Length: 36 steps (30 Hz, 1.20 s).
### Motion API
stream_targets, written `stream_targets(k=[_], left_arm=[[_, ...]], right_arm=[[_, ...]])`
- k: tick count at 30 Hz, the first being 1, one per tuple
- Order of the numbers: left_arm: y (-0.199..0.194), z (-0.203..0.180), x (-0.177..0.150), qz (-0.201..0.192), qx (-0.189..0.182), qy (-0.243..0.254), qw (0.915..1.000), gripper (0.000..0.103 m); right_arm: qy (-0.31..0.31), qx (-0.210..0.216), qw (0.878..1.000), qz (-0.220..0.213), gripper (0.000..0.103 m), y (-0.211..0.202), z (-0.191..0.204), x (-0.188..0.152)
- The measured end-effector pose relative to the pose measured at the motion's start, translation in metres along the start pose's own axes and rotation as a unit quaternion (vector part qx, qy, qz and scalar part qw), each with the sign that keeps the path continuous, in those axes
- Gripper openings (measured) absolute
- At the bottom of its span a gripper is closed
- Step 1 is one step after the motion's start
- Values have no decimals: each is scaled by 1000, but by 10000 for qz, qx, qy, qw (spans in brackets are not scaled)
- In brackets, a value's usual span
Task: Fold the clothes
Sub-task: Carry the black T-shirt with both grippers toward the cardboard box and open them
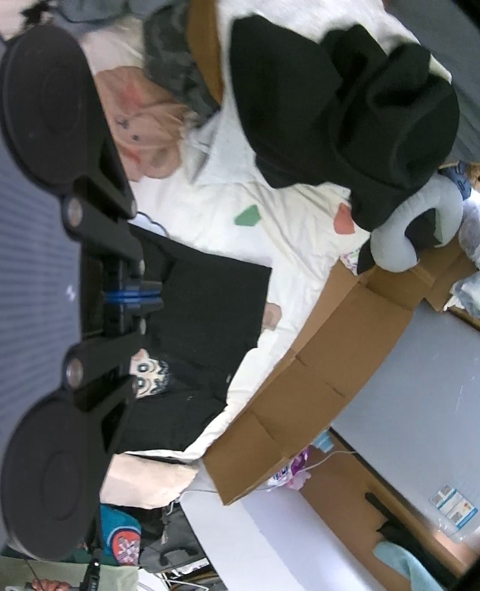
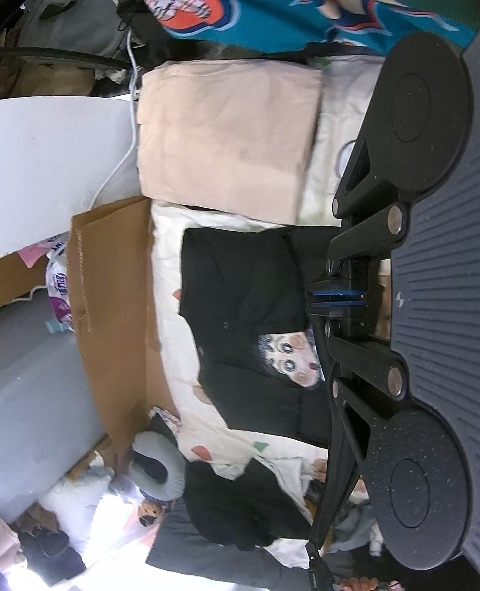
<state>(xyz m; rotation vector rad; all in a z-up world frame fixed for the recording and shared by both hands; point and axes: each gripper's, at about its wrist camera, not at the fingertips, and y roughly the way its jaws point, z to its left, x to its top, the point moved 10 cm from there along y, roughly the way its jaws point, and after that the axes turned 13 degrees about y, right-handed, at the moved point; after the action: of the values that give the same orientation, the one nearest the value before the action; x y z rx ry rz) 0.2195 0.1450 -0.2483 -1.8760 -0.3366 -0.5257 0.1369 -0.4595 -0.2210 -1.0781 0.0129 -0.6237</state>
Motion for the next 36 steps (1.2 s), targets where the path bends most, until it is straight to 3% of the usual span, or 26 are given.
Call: stream_targets(k=[22, 36], left_arm=[[145, 33, 97, 0, 166, 256, 9995, 1], [232, 47, 136, 161, 340, 322, 9988, 1]], right_arm=[[-73, -366, 9993, -4, 0, 142, -2, 116], [-145, -697, 9975, 40, 0, 224, -14, 164]])
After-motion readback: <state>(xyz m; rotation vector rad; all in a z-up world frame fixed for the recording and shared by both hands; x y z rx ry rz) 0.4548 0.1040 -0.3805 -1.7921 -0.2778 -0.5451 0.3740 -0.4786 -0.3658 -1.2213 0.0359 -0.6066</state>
